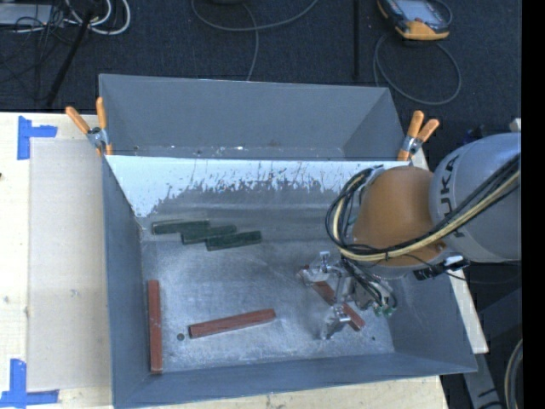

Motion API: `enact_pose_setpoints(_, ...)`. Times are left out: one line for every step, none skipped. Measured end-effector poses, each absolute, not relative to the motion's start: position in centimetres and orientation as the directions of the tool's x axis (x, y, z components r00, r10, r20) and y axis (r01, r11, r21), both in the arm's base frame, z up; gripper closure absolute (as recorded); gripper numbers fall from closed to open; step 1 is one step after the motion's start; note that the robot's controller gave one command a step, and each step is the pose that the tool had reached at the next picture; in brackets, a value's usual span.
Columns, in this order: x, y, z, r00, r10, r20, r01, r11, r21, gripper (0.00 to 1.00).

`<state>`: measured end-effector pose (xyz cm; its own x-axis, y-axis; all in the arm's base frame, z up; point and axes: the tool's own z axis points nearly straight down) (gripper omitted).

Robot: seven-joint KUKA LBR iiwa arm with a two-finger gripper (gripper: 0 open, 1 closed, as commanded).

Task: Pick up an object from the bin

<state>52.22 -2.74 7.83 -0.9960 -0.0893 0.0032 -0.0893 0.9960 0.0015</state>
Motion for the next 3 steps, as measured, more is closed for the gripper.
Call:
enact_pose_setpoints(52.3, -2.7, 7.8, -0.996, -0.089, -0.001, -0.089, 0.996, 0.001, 0.00)
enact_pose_setpoints(59.1, -7.2, 8.2, -0.998, -0.057, -0.036, -0.057, 0.998, 0.003, 1.00)
enact_pose_setpoints(58.4, -7.6, 7.7, -0.998, -0.055, -0.009, -0.055, 0.998, -0.001, 0.00)
